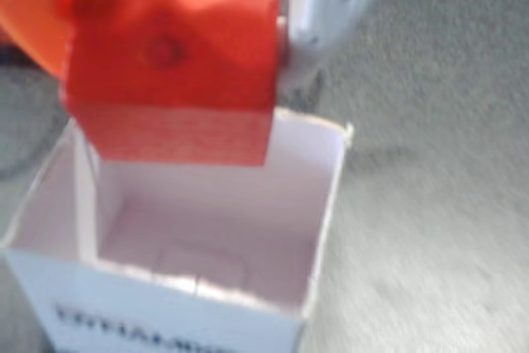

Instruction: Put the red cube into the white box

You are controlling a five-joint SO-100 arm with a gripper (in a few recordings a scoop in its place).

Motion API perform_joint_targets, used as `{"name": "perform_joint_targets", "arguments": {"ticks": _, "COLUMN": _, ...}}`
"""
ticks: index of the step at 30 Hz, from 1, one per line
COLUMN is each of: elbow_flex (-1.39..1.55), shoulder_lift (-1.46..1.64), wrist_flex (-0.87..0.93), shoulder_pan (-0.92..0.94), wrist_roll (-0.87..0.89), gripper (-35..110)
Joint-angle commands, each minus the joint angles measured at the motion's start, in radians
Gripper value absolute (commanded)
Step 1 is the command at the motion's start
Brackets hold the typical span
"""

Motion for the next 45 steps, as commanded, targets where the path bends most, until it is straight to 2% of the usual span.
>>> {"name": "perform_joint_targets", "arguments": {"ticks": 1, "elbow_flex": -0.003, "shoulder_lift": 0.023, "wrist_flex": 0.006, "shoulder_pan": 0.0, "wrist_roll": -0.009, "gripper": 13}}
{"name": "perform_joint_targets", "arguments": {"ticks": 6, "elbow_flex": -0.006, "shoulder_lift": -0.006, "wrist_flex": 0.0, "shoulder_pan": 0.003, "wrist_roll": -0.02, "gripper": 22}}
{"name": "perform_joint_targets", "arguments": {"ticks": 13, "elbow_flex": -0.014, "shoulder_lift": -0.02, "wrist_flex": -0.021, "shoulder_pan": 0.005, "wrist_roll": -0.035, "gripper": 25}}
{"name": "perform_joint_targets", "arguments": {"ticks": 17, "elbow_flex": -0.02, "shoulder_lift": -0.02, "wrist_flex": -0.066, "shoulder_pan": 0.003, "wrist_roll": -0.106, "gripper": 0}}
{"name": "perform_joint_targets", "arguments": {"ticks": 21, "elbow_flex": -0.026, "shoulder_lift": -0.008, "wrist_flex": -0.173, "shoulder_pan": -0.029, "wrist_roll": -0.336, "gripper": 0}}
{"name": "perform_joint_targets", "arguments": {"ticks": 23, "elbow_flex": -0.029, "shoulder_lift": 0.003, "wrist_flex": -0.252, "shoulder_pan": -0.097, "wrist_roll": -0.486, "gripper": 0}}
{"name": "perform_joint_targets", "arguments": {"ticks": 26, "elbow_flex": -0.032, "shoulder_lift": 0.046, "wrist_flex": -0.318, "shoulder_pan": -0.308, "wrist_roll": -0.515, "gripper": 0}}
{"name": "perform_joint_targets", "arguments": {"ticks": 31, "elbow_flex": 0.083, "shoulder_lift": 0.186, "wrist_flex": -0.515, "shoulder_pan": -0.744, "wrist_roll": -0.371, "gripper": 0}}
{"name": "perform_joint_targets", "arguments": {"ticks": 34, "elbow_flex": 0.215, "shoulder_lift": 0.279, "wrist_flex": -0.643, "shoulder_pan": -0.913, "wrist_roll": -0.331, "gripper": 0}}
{"name": "perform_joint_targets", "arguments": {"ticks": 39, "elbow_flex": 0.344, "shoulder_lift": 0.417, "wrist_flex": -0.666, "shoulder_pan": -1.074, "wrist_roll": -0.333, "gripper": 0}}
{"name": "perform_joint_targets", "arguments": {"ticks": 45, "elbow_flex": 0.561, "shoulder_lift": 0.698, "wrist_flex": -0.687, "shoulder_pan": -1.16, "wrist_roll": -0.334, "gripper": 0}}
